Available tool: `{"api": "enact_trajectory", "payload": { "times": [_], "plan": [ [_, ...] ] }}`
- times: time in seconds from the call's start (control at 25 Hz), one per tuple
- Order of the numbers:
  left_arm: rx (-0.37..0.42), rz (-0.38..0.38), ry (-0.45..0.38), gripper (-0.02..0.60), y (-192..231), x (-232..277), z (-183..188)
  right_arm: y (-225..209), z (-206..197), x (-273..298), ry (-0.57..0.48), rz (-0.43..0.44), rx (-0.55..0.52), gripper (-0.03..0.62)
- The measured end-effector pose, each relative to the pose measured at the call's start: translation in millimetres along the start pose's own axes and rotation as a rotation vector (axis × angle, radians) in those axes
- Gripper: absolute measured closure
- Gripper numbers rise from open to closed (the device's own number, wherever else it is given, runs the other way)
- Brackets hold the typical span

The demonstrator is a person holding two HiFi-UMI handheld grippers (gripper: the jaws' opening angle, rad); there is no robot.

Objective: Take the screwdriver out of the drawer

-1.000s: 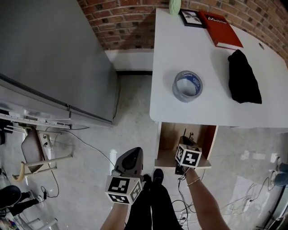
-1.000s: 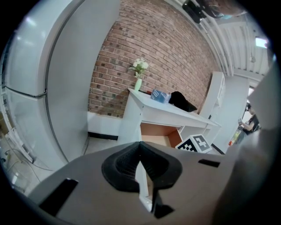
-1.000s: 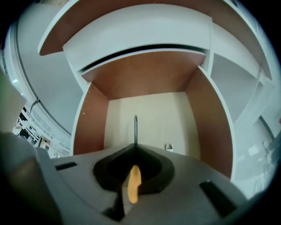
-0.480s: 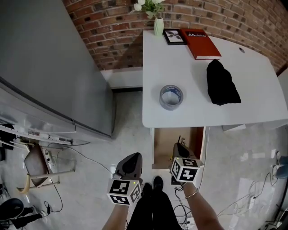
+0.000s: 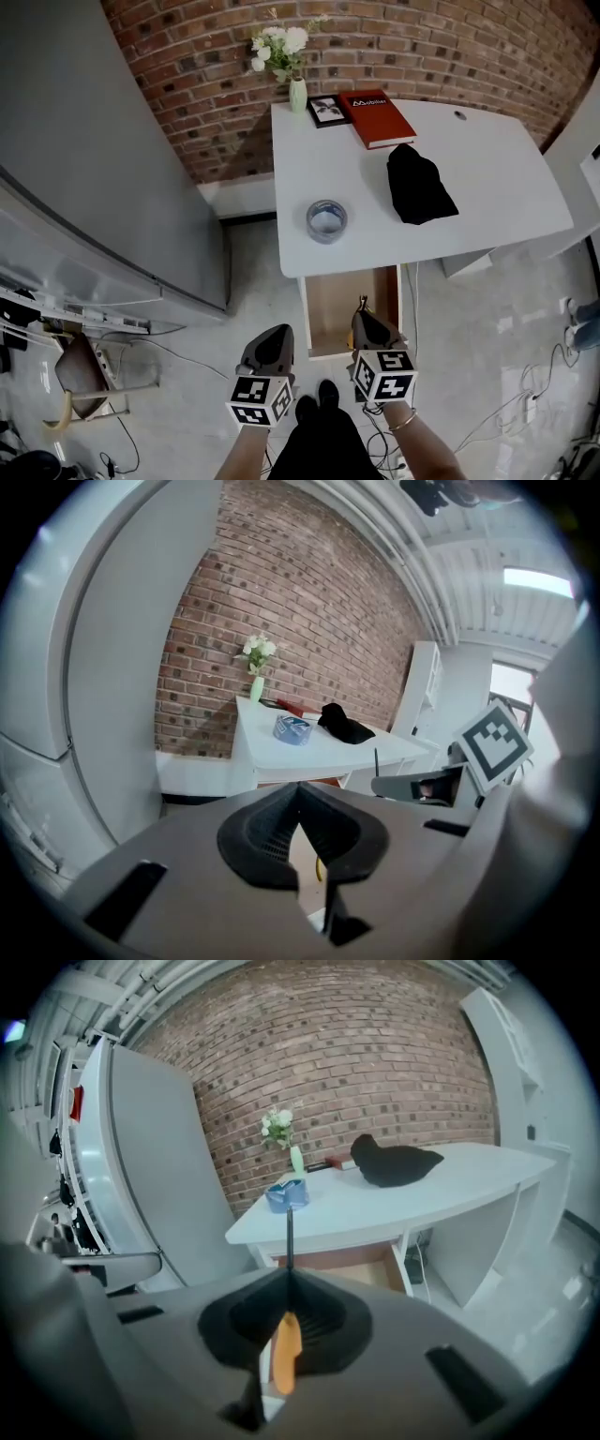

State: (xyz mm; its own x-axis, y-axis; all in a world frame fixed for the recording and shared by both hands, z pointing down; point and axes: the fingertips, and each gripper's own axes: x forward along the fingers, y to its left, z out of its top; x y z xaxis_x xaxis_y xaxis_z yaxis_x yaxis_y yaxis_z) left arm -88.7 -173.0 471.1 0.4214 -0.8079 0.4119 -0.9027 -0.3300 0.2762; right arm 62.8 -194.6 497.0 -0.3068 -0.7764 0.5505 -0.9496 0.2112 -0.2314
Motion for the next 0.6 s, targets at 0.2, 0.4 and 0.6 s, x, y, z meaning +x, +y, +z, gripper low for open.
{"api": "enact_trajectory", "payload": {
  "times": [0.2,0.4,0.6],
  "plan": [
    [0.028,-0.035,-0.009,0.589,-16,-10,13,8,18,-40,-0.05,-0.005,-0.004,0.582],
    [0.057,-0.064,-0.024,0.589,-31,-20,23,13,37,-77,-0.118,-0.007,0.014,0.582],
    [0.078,-0.086,-0.034,0.589,-45,-32,28,18,48,-110,-0.168,-0.008,0.025,0.582]
  ]
}}
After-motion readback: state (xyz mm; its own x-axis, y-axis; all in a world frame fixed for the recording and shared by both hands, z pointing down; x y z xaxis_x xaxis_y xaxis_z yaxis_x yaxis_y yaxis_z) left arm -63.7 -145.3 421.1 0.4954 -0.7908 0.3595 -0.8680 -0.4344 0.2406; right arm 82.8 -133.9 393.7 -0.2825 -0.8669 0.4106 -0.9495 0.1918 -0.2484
